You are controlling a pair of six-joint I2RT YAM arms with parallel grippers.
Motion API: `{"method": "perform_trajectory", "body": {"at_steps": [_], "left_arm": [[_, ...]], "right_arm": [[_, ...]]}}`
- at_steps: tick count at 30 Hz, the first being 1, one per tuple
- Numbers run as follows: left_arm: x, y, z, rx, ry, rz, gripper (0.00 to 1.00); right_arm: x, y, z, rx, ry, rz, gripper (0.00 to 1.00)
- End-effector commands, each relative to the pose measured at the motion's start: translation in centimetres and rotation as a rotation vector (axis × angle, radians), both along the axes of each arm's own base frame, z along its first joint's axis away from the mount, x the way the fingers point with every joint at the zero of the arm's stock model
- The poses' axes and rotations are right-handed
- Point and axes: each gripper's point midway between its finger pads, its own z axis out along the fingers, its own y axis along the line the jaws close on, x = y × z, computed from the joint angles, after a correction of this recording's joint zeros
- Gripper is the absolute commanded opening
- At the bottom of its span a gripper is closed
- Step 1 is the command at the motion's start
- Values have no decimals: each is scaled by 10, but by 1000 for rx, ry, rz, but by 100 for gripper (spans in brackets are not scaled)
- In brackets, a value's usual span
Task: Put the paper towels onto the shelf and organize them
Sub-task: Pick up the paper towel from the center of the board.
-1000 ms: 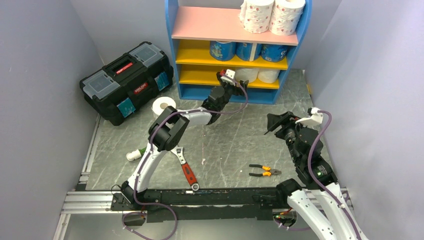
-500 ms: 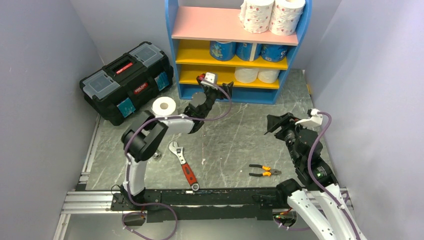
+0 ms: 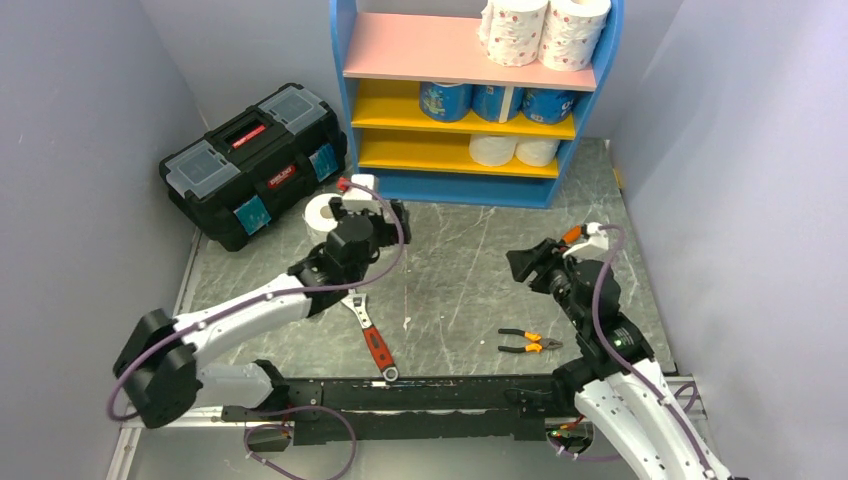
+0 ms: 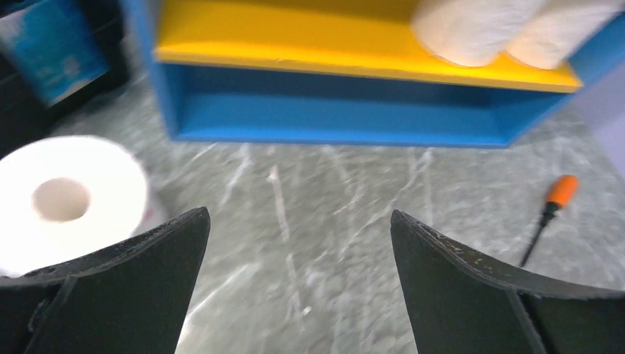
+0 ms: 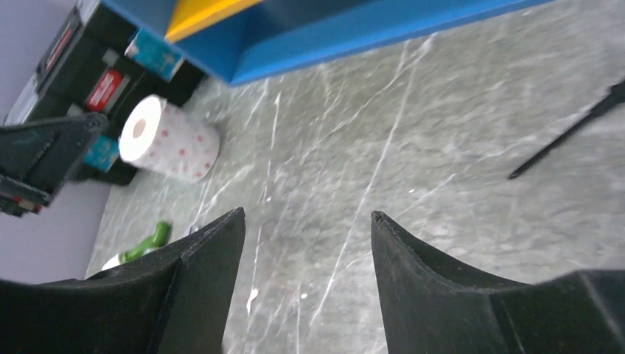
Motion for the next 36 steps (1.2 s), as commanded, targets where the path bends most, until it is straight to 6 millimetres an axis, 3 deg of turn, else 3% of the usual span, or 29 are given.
{"method": "perform_trajectory", "body": {"at_steps": [1, 4, 9, 13, 17, 23, 28, 36], "left_arm": [[-34, 86, -36, 218, 280, 285, 99], [-60, 117, -43, 189, 385, 347, 100], [-100, 142, -54, 37, 488, 309, 99], [-106, 159, -47, -12, 462, 302, 99], [-97, 177, -52, -55, 526, 314, 99], [-73, 185, -63, -241, 681, 312, 100], [-45, 180, -67, -310, 744, 327, 98], [-12, 182, -53, -339, 709, 376, 96]], "right_arm": [[-3, 42, 0, 18, 23, 227, 65], [0, 49, -17, -26, 97, 255, 65], [8, 72, -41, -131, 213, 307, 65], [17, 101, -36, -212, 211, 318, 65], [26, 113, -35, -179, 207, 293, 65], [22, 117, -45, -134, 225, 292, 66], [16, 108, -48, -144, 230, 278, 66], [4, 87, -50, -157, 212, 239, 67]]}}
